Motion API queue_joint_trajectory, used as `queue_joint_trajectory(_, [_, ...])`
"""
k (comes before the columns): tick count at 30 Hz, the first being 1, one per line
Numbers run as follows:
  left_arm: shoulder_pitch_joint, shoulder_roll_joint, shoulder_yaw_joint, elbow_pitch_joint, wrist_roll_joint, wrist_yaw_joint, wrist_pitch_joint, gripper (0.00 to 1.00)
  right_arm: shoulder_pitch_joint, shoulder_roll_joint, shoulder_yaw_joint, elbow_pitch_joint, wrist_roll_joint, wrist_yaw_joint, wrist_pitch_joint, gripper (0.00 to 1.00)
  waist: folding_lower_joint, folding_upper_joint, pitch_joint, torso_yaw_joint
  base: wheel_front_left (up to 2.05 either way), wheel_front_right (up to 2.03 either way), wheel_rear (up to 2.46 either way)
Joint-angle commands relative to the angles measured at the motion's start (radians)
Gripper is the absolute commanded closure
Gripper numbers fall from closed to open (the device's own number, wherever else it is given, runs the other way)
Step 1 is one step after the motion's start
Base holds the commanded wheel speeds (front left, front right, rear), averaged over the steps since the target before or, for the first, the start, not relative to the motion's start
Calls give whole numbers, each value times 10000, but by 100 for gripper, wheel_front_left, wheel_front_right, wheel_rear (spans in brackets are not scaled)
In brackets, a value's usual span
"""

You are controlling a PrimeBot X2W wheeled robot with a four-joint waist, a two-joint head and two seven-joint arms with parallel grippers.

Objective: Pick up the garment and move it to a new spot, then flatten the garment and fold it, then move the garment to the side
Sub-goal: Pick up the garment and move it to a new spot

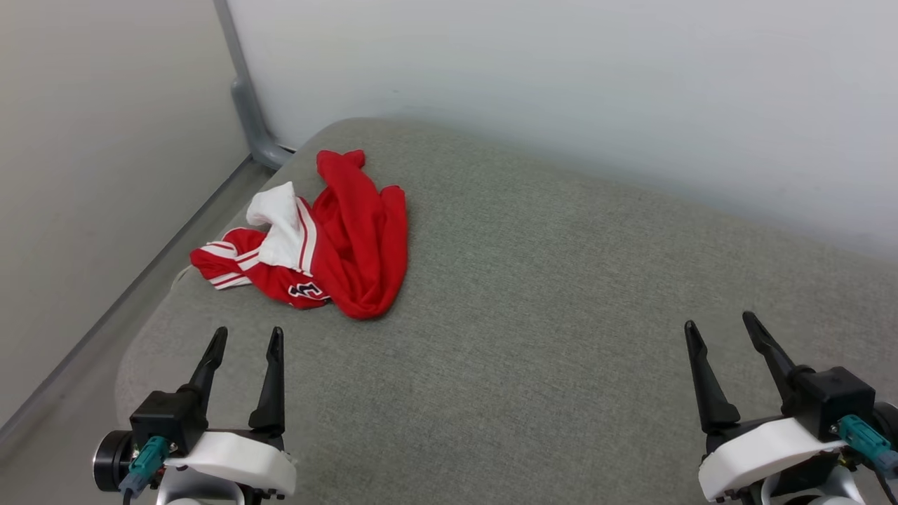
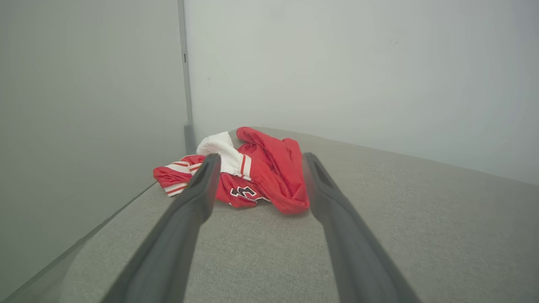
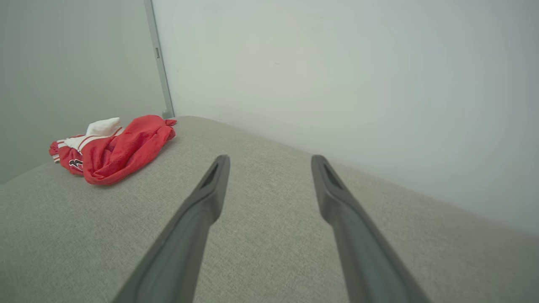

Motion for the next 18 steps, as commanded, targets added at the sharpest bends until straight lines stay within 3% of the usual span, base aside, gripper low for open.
queue_joint_trajectory(1, [35, 45, 47, 32, -46, -6, -26, 0, -139, 2, -21, 27, -2, -7, -33, 0, -1, 0, -2, 226, 0, 0, 0])
queue_joint_trajectory(8, [-123, 167, 190, 92, -176, -60, -26, 0, -144, 2, -50, -21, -94, -7, 29, 0, -1, 0, 16, 389, 0, 0, 0])
queue_joint_trajectory(18, [-1824, 552, 212, 600, -886, -122, 473, 0, -580, 2, -3, -582, -526, -7, 404, 0, -1, 0, 842, -177, 0, 0, 0])
